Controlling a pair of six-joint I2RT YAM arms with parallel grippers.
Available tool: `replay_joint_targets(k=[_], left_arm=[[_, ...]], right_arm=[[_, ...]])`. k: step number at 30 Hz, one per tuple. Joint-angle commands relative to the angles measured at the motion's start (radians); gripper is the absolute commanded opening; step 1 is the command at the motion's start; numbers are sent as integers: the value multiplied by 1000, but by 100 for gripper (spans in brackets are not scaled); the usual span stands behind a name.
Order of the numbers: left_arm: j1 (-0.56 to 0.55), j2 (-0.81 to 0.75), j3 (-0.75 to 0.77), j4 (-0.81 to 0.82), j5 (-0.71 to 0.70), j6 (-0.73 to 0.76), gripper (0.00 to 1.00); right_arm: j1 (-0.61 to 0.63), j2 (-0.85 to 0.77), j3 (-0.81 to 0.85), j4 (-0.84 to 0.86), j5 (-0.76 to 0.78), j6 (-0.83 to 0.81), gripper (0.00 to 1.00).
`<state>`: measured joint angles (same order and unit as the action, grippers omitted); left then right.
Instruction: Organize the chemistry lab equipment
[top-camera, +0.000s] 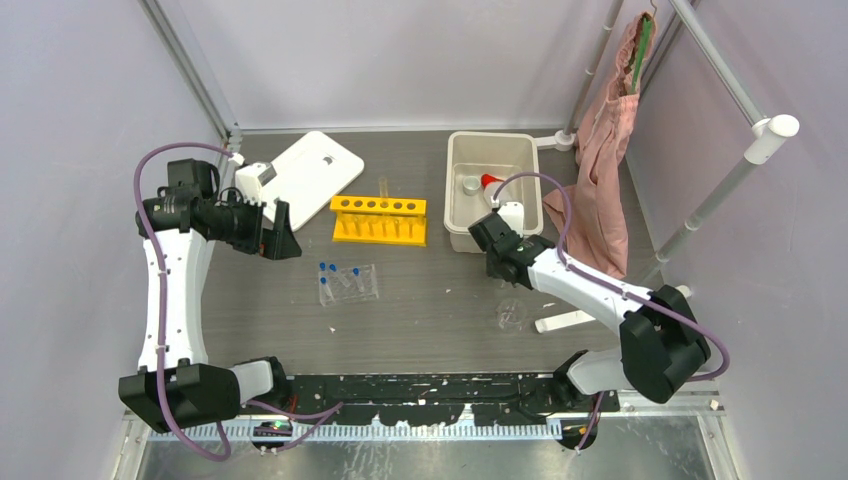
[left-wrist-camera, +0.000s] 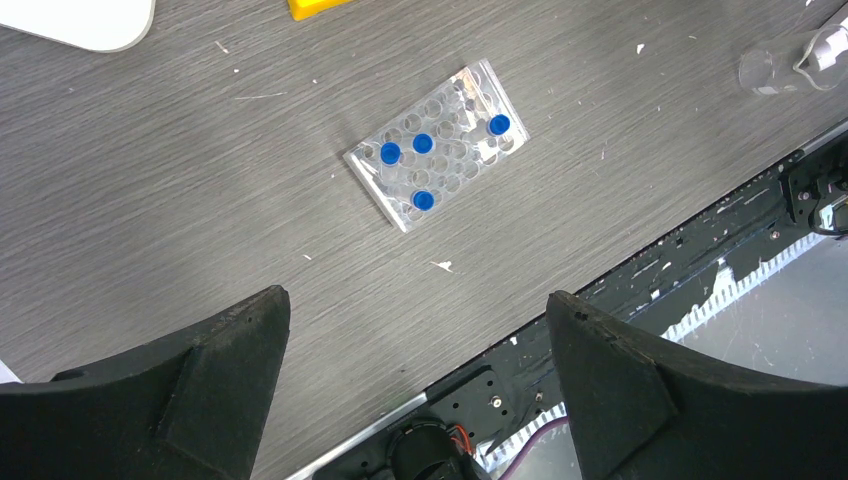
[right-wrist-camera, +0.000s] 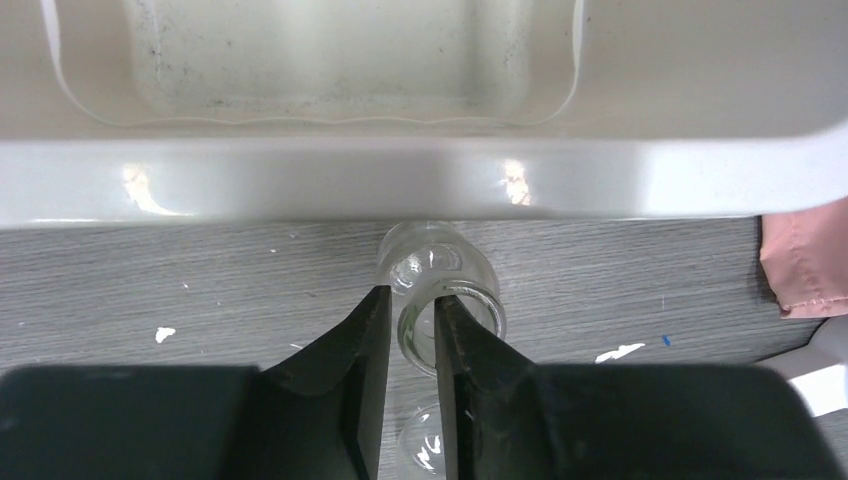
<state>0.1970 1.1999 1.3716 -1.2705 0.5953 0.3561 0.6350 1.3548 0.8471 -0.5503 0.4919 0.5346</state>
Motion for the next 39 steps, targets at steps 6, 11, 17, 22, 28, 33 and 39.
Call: replay_joint_targets(k=[6, 11, 17, 22, 28, 33, 39], left_arm=[[4, -21, 14, 12, 30, 12, 100], [5, -19, 18, 10, 31, 10, 100], [4, -17, 28, 9, 39, 6, 100], [4, -12, 38, 11, 40, 1, 100], [4, -13, 34, 13, 41, -7, 100], [4, -17, 32, 13, 44, -8, 100], [5, -8, 17, 24, 44, -11, 100]], right_arm=[[5, -32, -33, -42, -6, 51, 18], [5, -55, -3, -80, -32, 57, 1], [13, -197, 161, -237, -143, 70, 1], [12, -250, 376, -371, -184, 58, 1], [10, -99, 706, -465, -103, -14, 1], [-77, 150, 942, -502, -66, -103, 1], [-233, 427, 1120, -489, -79, -159, 1]])
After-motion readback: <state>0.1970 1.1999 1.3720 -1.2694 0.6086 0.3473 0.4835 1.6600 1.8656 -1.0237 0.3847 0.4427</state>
